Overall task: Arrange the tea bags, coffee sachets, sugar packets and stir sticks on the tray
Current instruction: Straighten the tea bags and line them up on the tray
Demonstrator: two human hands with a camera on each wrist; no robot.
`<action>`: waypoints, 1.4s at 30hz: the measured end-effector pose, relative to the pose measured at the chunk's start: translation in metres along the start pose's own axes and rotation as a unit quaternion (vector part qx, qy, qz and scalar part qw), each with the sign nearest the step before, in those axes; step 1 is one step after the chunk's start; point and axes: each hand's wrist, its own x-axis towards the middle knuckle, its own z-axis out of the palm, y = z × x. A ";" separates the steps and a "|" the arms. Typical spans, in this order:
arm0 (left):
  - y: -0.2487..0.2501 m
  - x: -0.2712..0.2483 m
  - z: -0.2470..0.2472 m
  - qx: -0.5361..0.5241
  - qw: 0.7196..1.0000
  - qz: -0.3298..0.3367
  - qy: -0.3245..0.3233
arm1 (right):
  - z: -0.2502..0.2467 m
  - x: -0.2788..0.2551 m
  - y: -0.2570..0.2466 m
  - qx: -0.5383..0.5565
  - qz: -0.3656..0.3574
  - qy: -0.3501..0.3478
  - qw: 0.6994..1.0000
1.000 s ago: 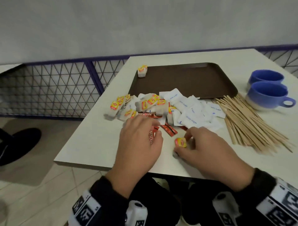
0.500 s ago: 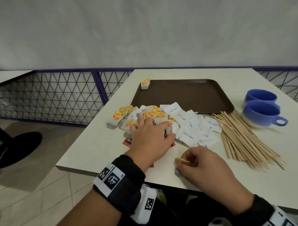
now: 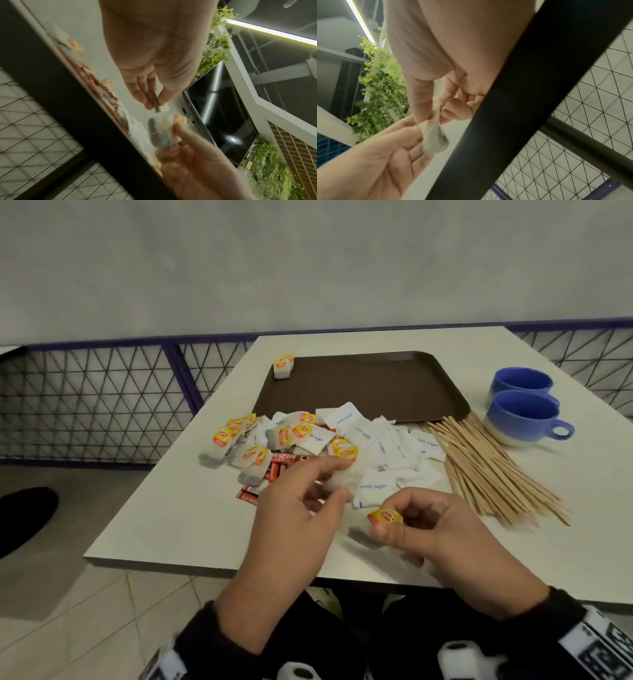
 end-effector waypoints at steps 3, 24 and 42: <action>-0.008 -0.017 0.011 -0.061 0.997 -0.030 -0.036 | -0.003 0.001 0.005 0.037 -0.015 -0.004 0.999; -0.021 -0.016 0.013 -0.167 0.974 -0.095 -0.120 | 0.004 0.001 0.020 -0.046 -0.077 0.052 0.995; -0.023 -0.015 0.014 -0.172 0.974 -0.105 -0.107 | 0.003 -0.001 0.023 -0.114 -0.109 0.119 0.980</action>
